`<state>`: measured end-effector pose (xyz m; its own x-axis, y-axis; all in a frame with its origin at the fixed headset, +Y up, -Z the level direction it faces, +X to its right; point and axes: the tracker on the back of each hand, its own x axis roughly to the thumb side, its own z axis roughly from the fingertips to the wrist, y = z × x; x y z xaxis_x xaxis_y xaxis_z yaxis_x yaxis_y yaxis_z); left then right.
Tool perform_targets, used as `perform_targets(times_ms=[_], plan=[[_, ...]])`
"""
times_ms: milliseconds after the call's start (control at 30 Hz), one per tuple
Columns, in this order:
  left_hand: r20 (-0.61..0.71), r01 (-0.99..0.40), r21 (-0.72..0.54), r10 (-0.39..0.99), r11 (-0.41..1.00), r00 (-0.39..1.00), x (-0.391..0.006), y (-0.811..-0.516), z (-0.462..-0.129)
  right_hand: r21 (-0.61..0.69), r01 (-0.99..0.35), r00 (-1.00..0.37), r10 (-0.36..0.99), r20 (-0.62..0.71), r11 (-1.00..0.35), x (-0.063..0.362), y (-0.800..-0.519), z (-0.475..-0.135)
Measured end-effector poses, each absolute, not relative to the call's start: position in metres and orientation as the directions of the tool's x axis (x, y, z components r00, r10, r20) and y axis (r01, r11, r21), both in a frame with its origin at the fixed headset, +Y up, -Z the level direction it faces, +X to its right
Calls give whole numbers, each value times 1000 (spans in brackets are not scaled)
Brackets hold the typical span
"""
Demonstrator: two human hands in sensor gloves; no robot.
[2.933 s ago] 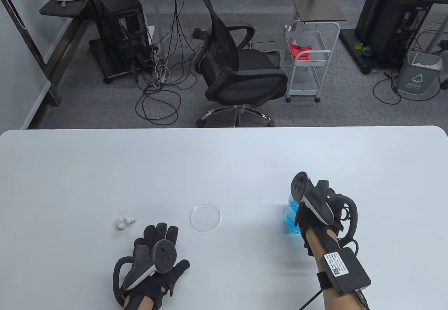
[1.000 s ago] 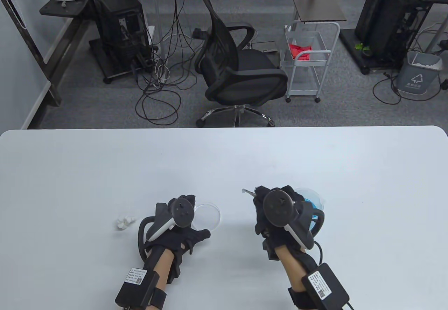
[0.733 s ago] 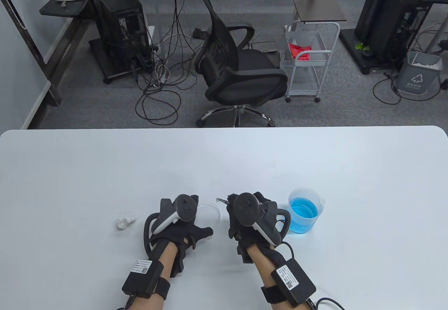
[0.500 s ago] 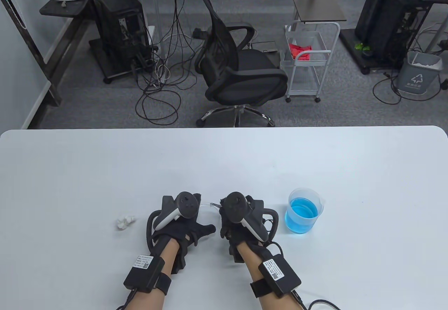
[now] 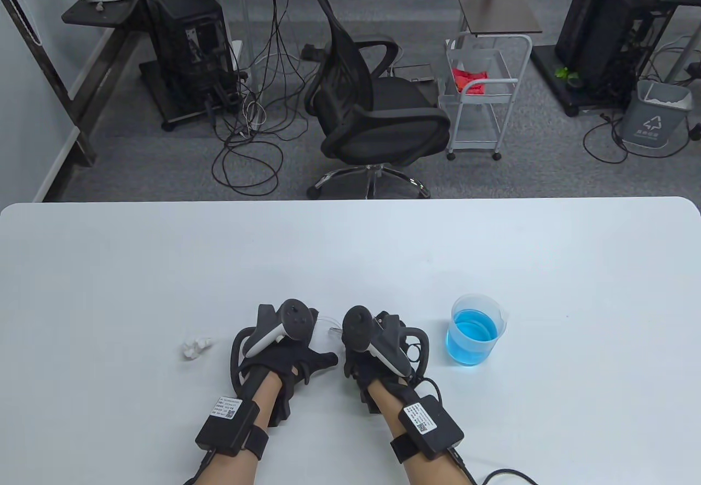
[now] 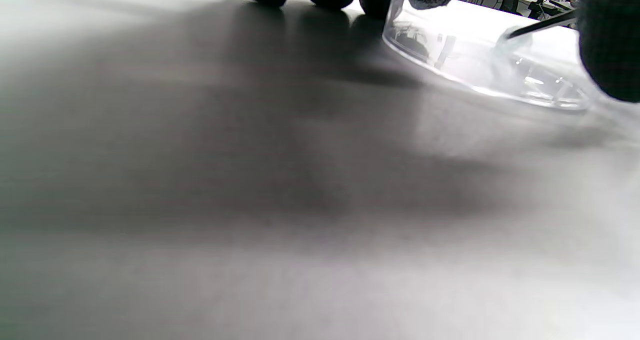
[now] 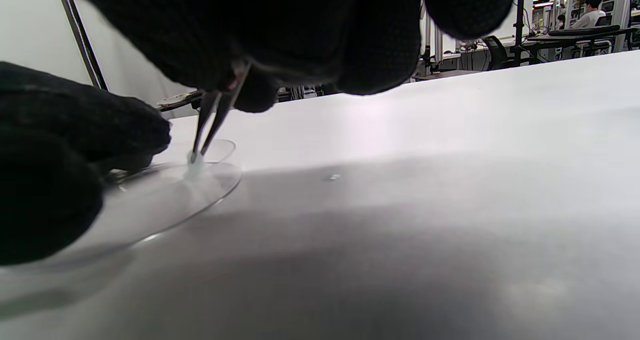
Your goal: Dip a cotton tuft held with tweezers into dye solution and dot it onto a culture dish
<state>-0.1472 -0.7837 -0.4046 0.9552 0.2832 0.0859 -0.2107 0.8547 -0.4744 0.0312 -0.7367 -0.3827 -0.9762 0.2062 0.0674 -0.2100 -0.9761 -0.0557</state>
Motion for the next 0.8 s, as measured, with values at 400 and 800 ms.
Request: perform_targets(times_ms=[400,800], plan=[[78,-228,-474,298,850,951,-148,-785,-404,-5,-171,-982,170,84,-985,28,-727,-384],[78,-228,-476,299,849,951,-148,-785,-404,7,-148,-985,148,90,-989,26,-729,-384]])
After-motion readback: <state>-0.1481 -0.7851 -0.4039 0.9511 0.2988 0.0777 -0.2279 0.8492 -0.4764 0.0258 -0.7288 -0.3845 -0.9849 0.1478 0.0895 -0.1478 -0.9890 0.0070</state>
